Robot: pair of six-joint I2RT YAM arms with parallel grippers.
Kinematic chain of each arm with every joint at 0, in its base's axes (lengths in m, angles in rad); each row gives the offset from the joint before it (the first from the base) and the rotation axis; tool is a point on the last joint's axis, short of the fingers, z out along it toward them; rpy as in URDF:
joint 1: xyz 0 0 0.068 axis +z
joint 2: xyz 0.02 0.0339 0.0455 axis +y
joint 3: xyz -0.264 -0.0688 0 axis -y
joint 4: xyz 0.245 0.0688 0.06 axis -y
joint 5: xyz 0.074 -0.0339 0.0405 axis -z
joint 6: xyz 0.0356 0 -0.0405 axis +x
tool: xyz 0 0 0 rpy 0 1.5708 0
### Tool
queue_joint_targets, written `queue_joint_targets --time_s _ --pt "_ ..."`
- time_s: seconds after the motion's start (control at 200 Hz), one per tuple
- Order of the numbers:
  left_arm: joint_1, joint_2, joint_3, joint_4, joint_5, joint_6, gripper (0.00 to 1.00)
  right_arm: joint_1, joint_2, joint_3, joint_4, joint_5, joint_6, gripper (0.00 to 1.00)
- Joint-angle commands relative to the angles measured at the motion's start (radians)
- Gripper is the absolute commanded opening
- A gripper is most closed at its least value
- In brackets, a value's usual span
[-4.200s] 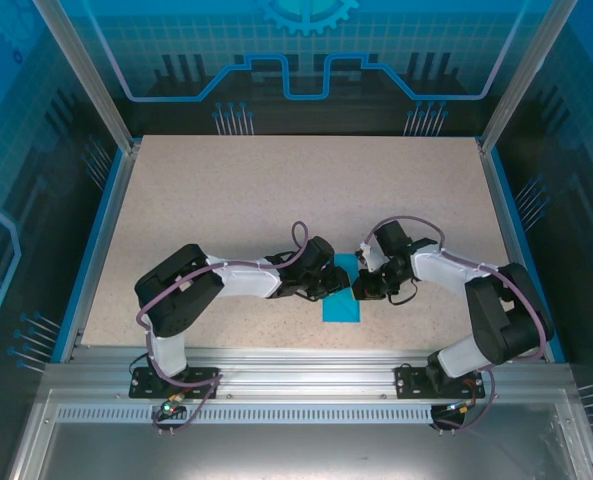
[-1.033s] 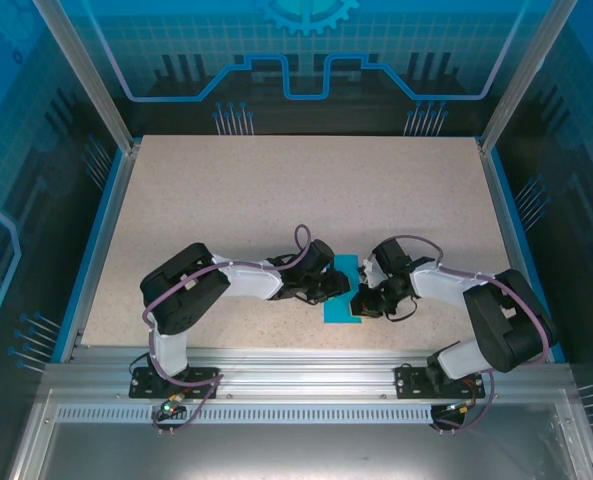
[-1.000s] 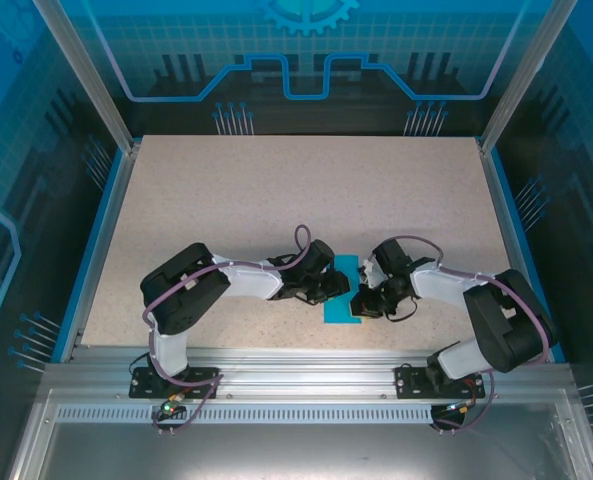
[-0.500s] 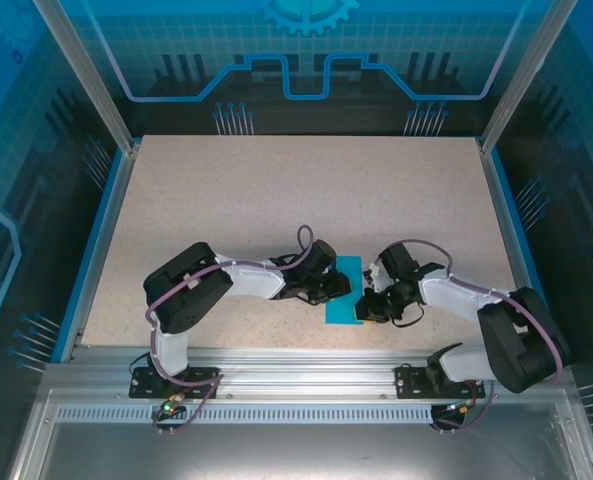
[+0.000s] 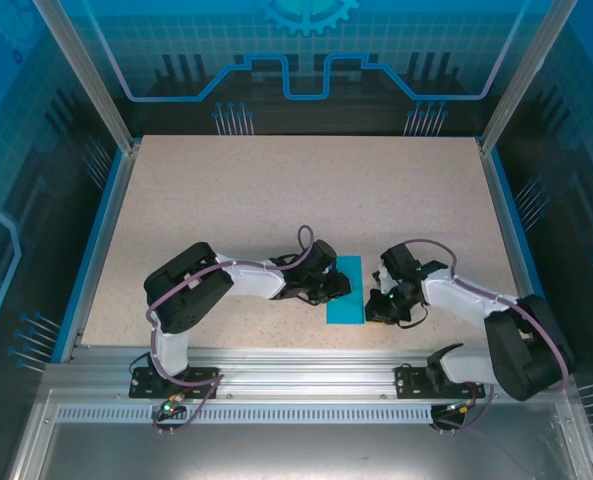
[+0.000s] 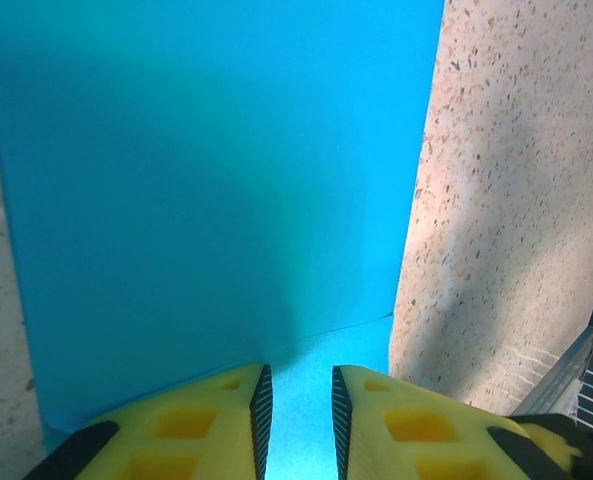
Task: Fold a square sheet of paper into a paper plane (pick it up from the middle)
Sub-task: Fold the triangle at the bottom-center of the table.
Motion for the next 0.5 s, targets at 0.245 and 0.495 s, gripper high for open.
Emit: queue_joint_targets --time_s 0.245,0.495 --pt "-0.003 0.034 0.013 -0.041 0.001 -0.003 0.27 0.085 0.103 0.071 0.120 -0.126 0.025 0.13" --pt "-0.003 0.028 0.010 -0.041 -0.003 -0.003 0.27 0.023 0.150 0.019 0.037 0.016 0.027 0.10"
